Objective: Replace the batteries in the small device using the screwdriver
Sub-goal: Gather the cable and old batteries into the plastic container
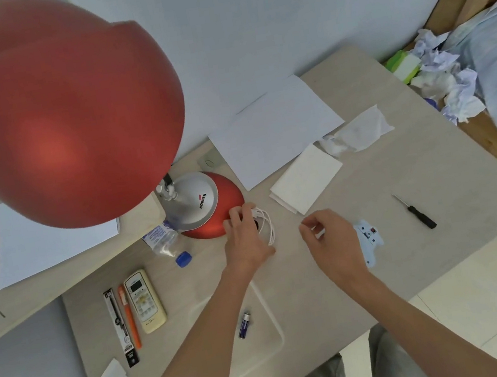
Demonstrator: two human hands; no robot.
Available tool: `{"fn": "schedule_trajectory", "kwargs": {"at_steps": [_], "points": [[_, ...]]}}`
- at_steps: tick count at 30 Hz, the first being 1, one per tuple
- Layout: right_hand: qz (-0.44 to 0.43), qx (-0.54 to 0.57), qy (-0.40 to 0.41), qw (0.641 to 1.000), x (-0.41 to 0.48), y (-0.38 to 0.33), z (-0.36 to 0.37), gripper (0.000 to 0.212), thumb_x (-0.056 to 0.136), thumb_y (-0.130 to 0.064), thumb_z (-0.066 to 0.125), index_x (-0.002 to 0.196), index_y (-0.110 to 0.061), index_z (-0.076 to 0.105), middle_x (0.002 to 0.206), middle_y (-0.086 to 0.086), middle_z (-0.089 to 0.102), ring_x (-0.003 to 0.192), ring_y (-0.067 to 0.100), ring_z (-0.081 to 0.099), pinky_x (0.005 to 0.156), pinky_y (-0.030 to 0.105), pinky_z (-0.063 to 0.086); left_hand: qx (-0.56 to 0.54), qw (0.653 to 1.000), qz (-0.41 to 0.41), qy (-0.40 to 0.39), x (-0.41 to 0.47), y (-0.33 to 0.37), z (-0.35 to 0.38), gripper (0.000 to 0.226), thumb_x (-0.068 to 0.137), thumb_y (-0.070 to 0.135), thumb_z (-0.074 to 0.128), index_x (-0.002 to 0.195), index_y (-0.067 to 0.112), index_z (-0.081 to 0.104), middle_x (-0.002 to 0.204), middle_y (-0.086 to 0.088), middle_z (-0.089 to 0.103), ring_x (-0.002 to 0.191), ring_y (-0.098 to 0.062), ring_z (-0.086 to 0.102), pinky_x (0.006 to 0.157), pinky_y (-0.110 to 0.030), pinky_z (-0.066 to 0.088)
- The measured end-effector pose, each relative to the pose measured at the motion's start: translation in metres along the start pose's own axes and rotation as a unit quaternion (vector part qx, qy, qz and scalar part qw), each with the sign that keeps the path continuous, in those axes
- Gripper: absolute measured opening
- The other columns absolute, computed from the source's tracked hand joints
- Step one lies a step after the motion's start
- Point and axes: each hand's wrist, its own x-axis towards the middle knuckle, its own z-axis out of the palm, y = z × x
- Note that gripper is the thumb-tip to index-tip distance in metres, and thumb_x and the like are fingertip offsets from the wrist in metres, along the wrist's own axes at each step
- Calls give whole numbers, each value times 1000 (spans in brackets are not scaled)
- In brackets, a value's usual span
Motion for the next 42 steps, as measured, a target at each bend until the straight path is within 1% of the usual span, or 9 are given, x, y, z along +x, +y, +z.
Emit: {"fn": "schedule_trajectory", "kwargs": {"at_steps": [10,14,17,20,25,29,33,37,42], "points": [[-11,-18,-17,1000,14,0,12,6,99,-25,67,94,-27,70,93,-15,68,88,8,65,81,40,58,-98,994,8,48,-11,-9,-38,94,58,19,94,131,34,38,132,9,39,123,-23,49,89,-46,60],[-32,-59,-47,997,24,7,25,5,99,-26,68,103,-25,70,98,-13,68,88,8,63,83,37,56,-135,988,9,74,-22,-22,-57,96,64,16,95,138,33,36,141,9,40,129,-16,49,100,-31,51],[-41,-107,-105,988,34,11,40,26,99,-29,71,124,-24,69,108,-9,67,91,12,62,84,34,54,-161,983,-12,86,-38,-38,-67,99,67,19,97,142,35,35,143,9,45,131,-13,48,106,-29,45],[-67,-162,-166,970,43,10,62,48,95,-37,75,140,-31,61,125,-7,62,105,15,64,88,39,57,-183,977,-46,100,-54,-57,-73,100,62,25,100,140,37,39,139,12,47,129,-13,53,111,-36,50],[-104,-219,-216,946,56,3,102,72,85,-48,82,147,-31,51,133,-4,48,120,20,56,87,41,55,-235,959,-85,131,-77,-77,-80,100,60,24,103,135,44,41,134,15,50,121,-12,59,104,-33,53],[-117,-216,-176,953,61,4,123,47,86,-40,81,124,-25,58,119,-2,48,112,24,56,78,42,54,-270,945,-111,144,-88,-84,-84,102,61,22,103,142,33,42,129,13,57,113,-5,63,95,-29,53],[-125,-197,-154,960,61,8,130,22,93,-26,75,108,-16,62,111,1,51,101,28,60,76,44,56,-290,938,-118,146,-100,-88,-85,100,62,20,102,141,33,43,130,12,57,113,6,59,87,-14,46],[-150,-210,-153,954,57,13,128,16,99,-25,70,99,-11,62,105,5,52,91,31,60,71,46,56,-291,936,-126,156,-112,-90,-82,96,58,26,101,132,41,43,131,11,58,119,-6,60,101,-34,53],[-163,-241,-165,942,45,18,116,17,102,-28,64,96,-12,61,102,3,54,85,29,62,66,41,54,-287,937,-116,162,-127,-91,-82,96,56,25,100,131,41,43,131,15,56,117,-10,62,98,-35,55]]}}
